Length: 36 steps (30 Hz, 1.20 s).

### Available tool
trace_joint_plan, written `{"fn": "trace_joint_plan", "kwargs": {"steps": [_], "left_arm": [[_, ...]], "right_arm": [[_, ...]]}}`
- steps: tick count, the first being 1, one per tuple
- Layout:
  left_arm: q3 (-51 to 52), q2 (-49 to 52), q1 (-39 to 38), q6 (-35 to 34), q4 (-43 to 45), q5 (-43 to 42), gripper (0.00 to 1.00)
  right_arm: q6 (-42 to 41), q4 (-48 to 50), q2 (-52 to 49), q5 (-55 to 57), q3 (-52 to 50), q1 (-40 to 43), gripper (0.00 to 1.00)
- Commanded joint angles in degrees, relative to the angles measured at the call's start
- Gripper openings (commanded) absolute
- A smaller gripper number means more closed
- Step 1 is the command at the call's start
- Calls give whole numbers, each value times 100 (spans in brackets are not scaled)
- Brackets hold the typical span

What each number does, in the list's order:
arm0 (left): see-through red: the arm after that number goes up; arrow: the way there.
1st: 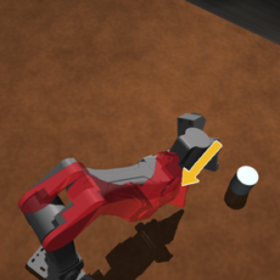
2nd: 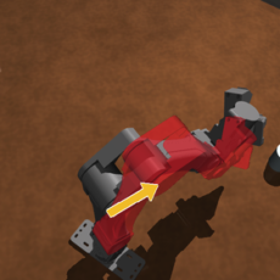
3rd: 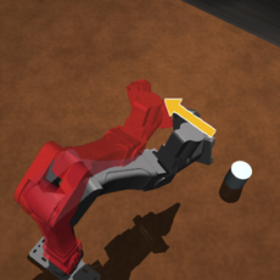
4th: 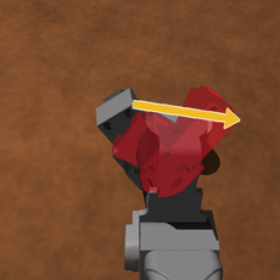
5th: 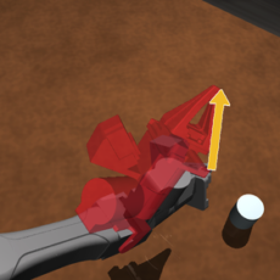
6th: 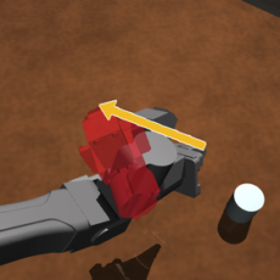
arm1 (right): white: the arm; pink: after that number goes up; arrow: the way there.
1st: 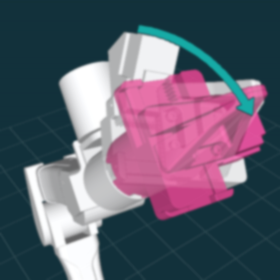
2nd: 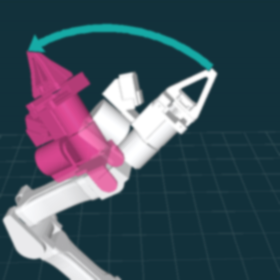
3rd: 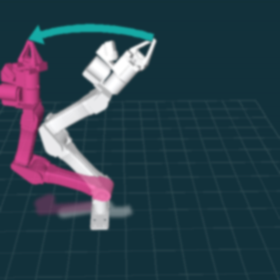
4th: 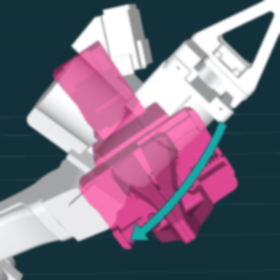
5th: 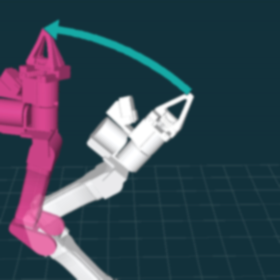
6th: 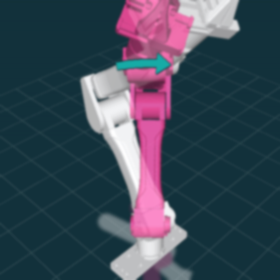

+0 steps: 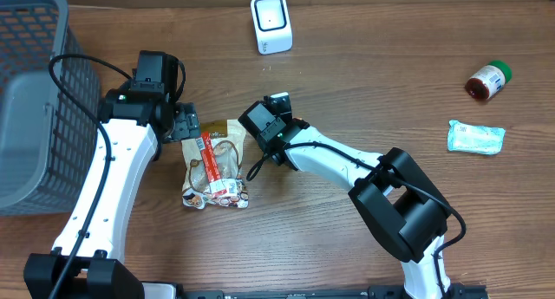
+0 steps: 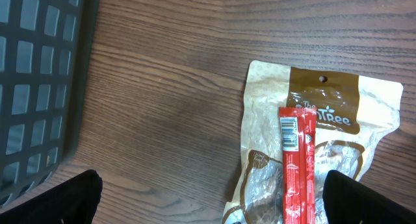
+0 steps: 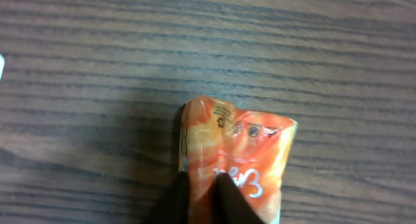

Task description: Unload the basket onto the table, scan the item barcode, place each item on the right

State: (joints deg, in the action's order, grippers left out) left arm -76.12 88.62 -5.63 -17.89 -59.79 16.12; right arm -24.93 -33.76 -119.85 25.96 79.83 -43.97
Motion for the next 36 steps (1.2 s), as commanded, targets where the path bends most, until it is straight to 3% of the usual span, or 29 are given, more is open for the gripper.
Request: {"fn": "trace_joint_plan", "kwargs": {"steps": [1, 10, 20, 25, 29, 36], "left_arm": [[-11, 20, -2, 7, 9, 37, 100], [-11, 20, -2, 7, 9, 37, 100], [-11, 20, -2, 7, 9, 39, 100], [-11, 20, -2, 7, 9, 39, 100], [-11, 20, -2, 7, 9, 39, 100], [-11, 20, -2, 7, 9, 37, 100]], "right_arm": [[-33, -286, 153, -188, 68, 9, 4], [-33, -385, 1316, -2098, 109, 568, 4], [125, 68, 1429, -6588, -302, 2181, 4], [120, 826, 1429, -6953, -1062, 2457, 4], [55, 2140, 1429, -7342, -1845, 2542, 4], [-203, 3545, 1429, -7071, -2715, 2588, 4]]}}
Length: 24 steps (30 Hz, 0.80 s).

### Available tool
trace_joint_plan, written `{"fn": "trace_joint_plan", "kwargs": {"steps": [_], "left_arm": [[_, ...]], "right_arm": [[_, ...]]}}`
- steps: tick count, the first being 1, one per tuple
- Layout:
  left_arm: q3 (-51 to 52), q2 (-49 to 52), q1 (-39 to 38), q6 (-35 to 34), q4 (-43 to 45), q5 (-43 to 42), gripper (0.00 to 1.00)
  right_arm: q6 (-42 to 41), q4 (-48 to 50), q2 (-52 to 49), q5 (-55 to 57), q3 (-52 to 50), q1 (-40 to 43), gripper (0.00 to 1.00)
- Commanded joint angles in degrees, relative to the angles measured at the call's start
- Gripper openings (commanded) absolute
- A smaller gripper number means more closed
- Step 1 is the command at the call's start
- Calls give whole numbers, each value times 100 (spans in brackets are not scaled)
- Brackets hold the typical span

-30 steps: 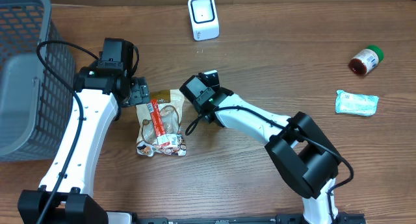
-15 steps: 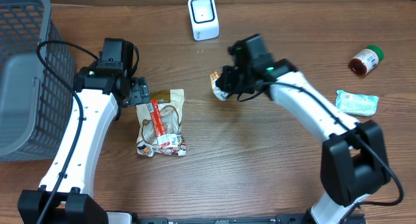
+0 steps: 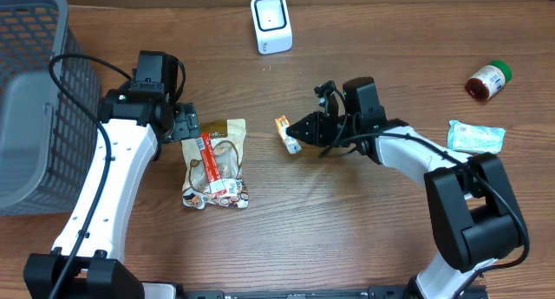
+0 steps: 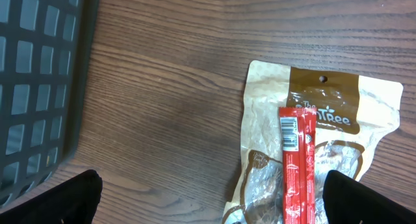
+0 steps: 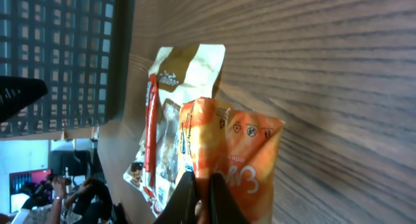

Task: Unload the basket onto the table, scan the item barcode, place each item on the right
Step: 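Lift the orange packet and carry it right with the right gripper, then lower the orange packet onto the table centre and open the gripper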

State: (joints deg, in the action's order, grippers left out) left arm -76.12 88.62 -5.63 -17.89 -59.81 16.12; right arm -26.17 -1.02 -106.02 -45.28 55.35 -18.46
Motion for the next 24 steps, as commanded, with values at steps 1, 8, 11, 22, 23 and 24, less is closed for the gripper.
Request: {"fn": "trace_joint_plan", "kwargs": {"steps": [1, 8, 11, 22, 23, 24], "left_arm": [[-11, 20, -2, 7, 11, 39, 100], [-11, 20, -2, 7, 11, 39, 100], [-11, 20, -2, 7, 11, 39, 100], [-11, 20, -7, 7, 11, 39, 100], [-11, 20, -7, 7, 11, 37, 100], [-11, 20, -7, 7, 11, 39, 100]], "right_arm": [[-79, 363, 46, 175, -343, 35, 4], [-76, 529, 42, 562, -527, 31, 4], [-76, 527, 39, 649, -527, 31, 4], [-79, 306, 33, 907, -546, 31, 4], [-79, 310, 33, 922, -568, 31, 4], [-79, 332, 33, 920, -592, 31, 4]]}}
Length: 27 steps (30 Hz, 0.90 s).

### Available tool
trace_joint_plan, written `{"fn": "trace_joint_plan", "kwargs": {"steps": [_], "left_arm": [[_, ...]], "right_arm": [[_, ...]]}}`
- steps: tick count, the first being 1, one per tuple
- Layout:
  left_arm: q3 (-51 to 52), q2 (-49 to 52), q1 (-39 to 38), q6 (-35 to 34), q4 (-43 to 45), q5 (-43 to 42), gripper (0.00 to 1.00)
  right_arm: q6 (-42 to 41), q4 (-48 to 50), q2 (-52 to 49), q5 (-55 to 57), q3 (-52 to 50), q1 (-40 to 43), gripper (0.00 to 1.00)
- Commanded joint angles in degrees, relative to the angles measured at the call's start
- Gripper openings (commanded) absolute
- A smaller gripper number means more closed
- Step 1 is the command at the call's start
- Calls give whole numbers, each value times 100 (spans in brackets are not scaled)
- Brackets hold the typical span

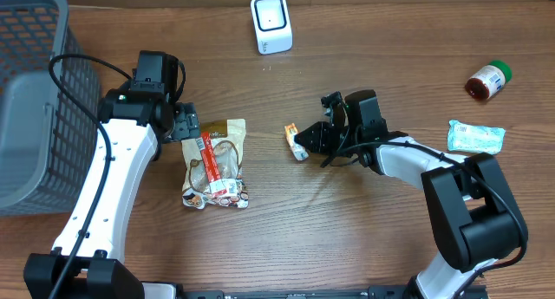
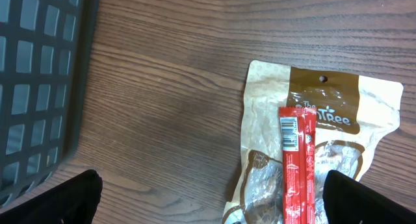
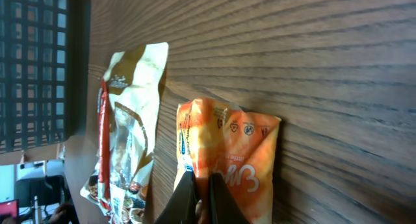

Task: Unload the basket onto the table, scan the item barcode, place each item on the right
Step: 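Lower the orange packet onto the table centre and open the gripper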

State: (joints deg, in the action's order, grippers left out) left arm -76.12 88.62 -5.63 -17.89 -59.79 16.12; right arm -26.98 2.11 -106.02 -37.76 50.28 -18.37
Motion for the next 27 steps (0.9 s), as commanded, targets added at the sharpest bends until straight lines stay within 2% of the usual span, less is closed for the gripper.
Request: {"fn": "trace_joint_plan", "kwargs": {"steps": [1, 4, 13, 18, 27], "left_arm": [[-11, 20, -7, 7, 9, 39, 100], [-11, 20, -7, 7, 9, 37, 100], [-11, 20, -17, 7, 9, 37, 100], [-11, 20, -17, 7, 9, 39, 100], [-11, 20, -2, 7, 9, 39, 100]], "right_arm": [[2, 42, 31, 168, -109, 22, 4], [2, 55, 31, 168, -133, 22, 4], [4, 37, 31, 173, -133, 24, 20], [2, 22, 31, 168, -131, 35, 22], [26, 22, 50, -151, -107, 232, 30]]}}
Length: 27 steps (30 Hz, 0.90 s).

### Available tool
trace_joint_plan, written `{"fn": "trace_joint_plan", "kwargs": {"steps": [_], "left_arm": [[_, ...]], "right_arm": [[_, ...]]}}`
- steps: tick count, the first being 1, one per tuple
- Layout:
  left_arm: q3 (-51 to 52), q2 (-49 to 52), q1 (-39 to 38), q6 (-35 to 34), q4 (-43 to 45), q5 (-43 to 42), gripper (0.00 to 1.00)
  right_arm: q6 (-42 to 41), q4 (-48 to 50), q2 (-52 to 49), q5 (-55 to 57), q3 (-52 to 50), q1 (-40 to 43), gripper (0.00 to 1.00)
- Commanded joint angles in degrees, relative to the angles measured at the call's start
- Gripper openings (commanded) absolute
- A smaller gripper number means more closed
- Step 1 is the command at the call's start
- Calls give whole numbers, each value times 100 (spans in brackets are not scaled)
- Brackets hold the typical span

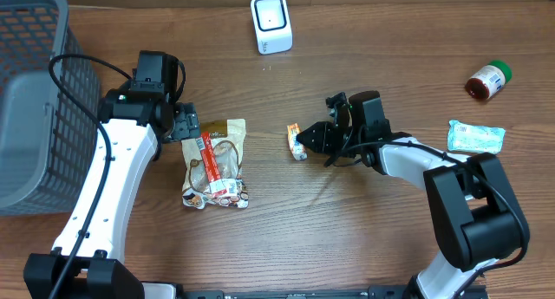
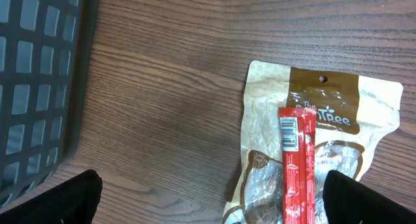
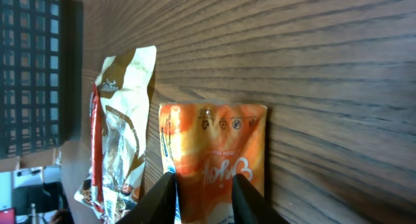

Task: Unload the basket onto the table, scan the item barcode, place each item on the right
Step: 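Lower the orange packet onto the table centre and open the gripper, then move the right gripper left toward the cream pouch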

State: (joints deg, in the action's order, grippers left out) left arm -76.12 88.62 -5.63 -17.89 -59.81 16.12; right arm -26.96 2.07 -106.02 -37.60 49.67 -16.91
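A small orange snack packet [image 1: 297, 141] lies on the wood table at mid-centre. In the right wrist view the packet [image 3: 214, 152] sits between my right gripper's [image 3: 203, 180] parted fingers [image 3: 166, 195], which straddle it; the gripper is open. The white barcode scanner [image 1: 271, 22] stands at the back centre. My left gripper [image 2: 211, 201] hovers open over a tan pouch [image 2: 325, 120] with a red stick pack [image 2: 297, 165] on it, holding nothing. In the overhead view the right gripper [image 1: 312, 139] is just right of the packet.
A grey mesh basket [image 1: 35, 100] fills the far left. A brown bottle with a green cap [image 1: 488, 80] and a pale blue packet [image 1: 475, 136] lie at the right. The tan pouch [image 1: 215, 165] lies left of centre.
My right gripper's fingers, pinched on the orange packet before, now stand apart on either side of it. The packet rests on the table. The left arm has not moved.
My right gripper first held the orange packet beside the tan pouch. Then it held the packet further right, near mid-table, tilted. Then the packet was down at the table, still pinched. Now the fingers have let it go there. The left gripper stayed open over the pouch throughout.
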Motion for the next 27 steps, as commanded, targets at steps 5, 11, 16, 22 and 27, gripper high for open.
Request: {"fn": "trace_joint_plan", "kwargs": {"steps": [5, 11, 16, 22, 27], "left_arm": [[-11, 20, -2, 7, 11, 39, 100], [-11, 20, -2, 7, 11, 39, 100], [-11, 20, -7, 7, 11, 39, 100], [-11, 20, -7, 7, 11, 39, 100], [-11, 20, -7, 7, 11, 37, 100]], "right_arm": [[48, 26, 129, -249, -46, 162, 32], [157, -243, 452, -94, 214, 166, 36], [455, -1443, 946, 776, 850, 166, 42], [1246, -3386, 1141, 1862, 1882, -55, 59], [1403, -4116, 1123, 3134, 2074, -608, 69]]}}
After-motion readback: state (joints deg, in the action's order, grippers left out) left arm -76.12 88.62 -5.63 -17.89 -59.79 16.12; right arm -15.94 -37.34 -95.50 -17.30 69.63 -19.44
